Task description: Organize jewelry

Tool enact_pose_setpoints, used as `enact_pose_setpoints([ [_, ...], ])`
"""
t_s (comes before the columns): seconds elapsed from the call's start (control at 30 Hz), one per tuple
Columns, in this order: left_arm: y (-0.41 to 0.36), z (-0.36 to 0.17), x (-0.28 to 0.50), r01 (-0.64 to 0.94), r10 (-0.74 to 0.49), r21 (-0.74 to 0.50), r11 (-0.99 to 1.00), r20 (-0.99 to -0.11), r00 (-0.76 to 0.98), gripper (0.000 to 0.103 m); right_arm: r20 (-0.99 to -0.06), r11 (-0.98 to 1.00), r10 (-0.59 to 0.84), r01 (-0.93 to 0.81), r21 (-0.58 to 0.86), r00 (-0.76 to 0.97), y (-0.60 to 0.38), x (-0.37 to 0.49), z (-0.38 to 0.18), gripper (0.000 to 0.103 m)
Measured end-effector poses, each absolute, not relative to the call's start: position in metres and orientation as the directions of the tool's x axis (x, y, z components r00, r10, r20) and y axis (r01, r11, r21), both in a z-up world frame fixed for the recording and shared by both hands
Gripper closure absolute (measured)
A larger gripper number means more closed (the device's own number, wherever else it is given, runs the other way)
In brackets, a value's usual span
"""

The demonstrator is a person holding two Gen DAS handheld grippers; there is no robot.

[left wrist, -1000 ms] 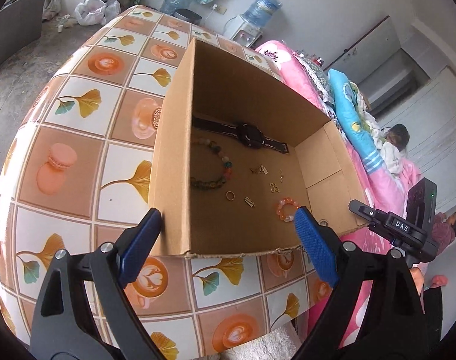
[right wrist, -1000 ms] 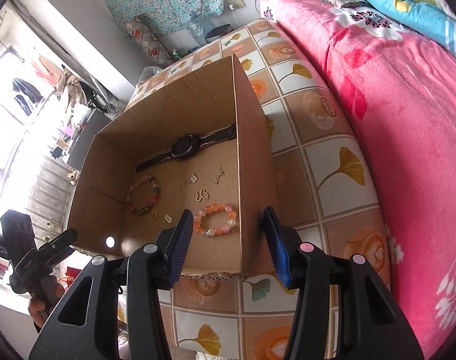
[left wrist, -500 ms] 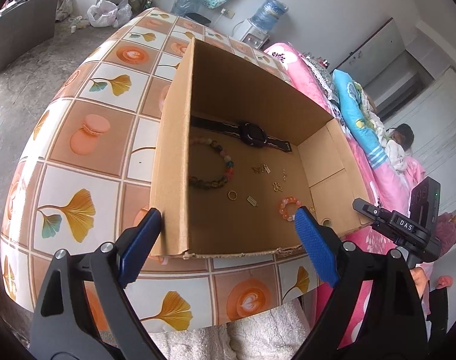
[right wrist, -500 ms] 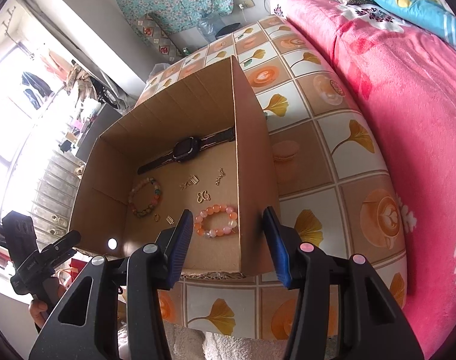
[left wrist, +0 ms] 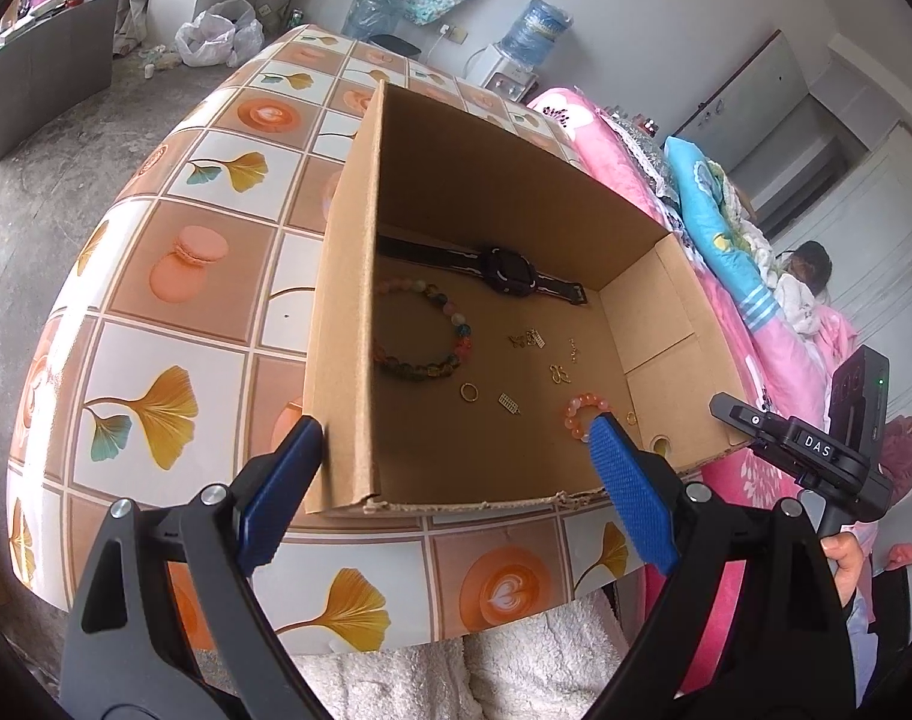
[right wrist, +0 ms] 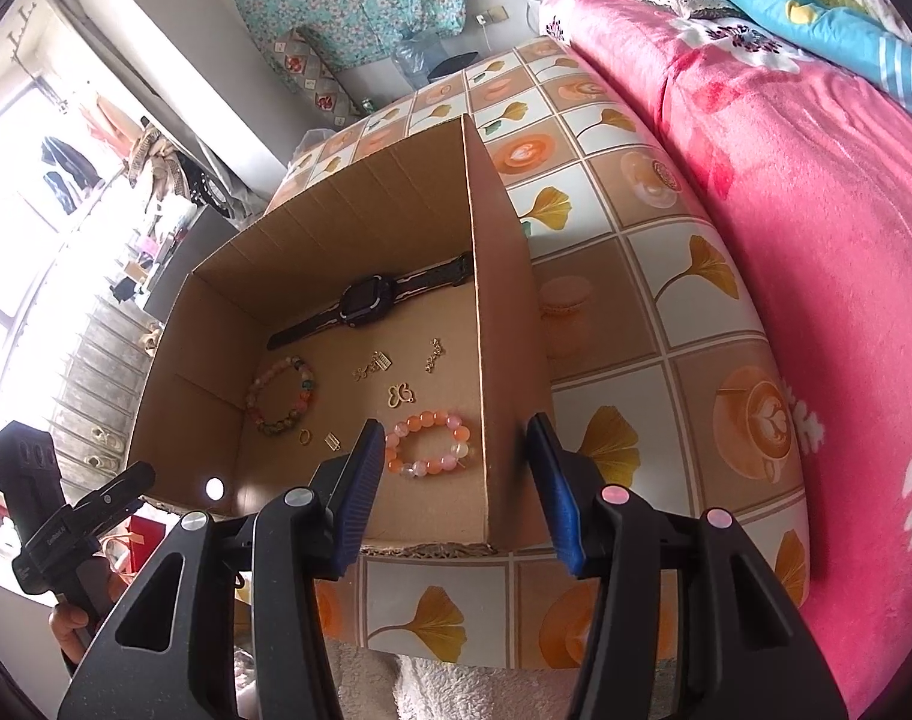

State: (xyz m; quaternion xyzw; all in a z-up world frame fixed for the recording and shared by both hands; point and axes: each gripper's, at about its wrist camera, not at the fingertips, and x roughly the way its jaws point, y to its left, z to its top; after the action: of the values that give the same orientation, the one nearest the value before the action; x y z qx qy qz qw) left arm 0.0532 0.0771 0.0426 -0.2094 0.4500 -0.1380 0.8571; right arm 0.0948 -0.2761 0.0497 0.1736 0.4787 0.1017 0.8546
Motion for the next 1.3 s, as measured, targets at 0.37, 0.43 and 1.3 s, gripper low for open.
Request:
enact_pose_setpoints([
  [0.37,0.077,0.077,0.011,0.091,-0.322,-0.367,0.926,-0.638,0.699,0.017,-0.744,0.941,0.277,-0.014,0.338,0.609,-0.281,0.063,0.074,0.043],
  [0.43,0.075,0.088,-0.002,0.113,-0.309,-0.341,0.933,-0.602,0.736,0.016,-0.723,0.95,0.254,-0.025,0.311,0.643,-0.28,0.052,0.084,0.038],
  [1.3,0.034,0.078,-0.035,0.017,-0.123,-0.169,0.986,-0.641,0.758,0.01,-0.653,0.996,-0.038,-0.021,-0.082,0.757,-0.206,-0.029,0.102,0.007],
])
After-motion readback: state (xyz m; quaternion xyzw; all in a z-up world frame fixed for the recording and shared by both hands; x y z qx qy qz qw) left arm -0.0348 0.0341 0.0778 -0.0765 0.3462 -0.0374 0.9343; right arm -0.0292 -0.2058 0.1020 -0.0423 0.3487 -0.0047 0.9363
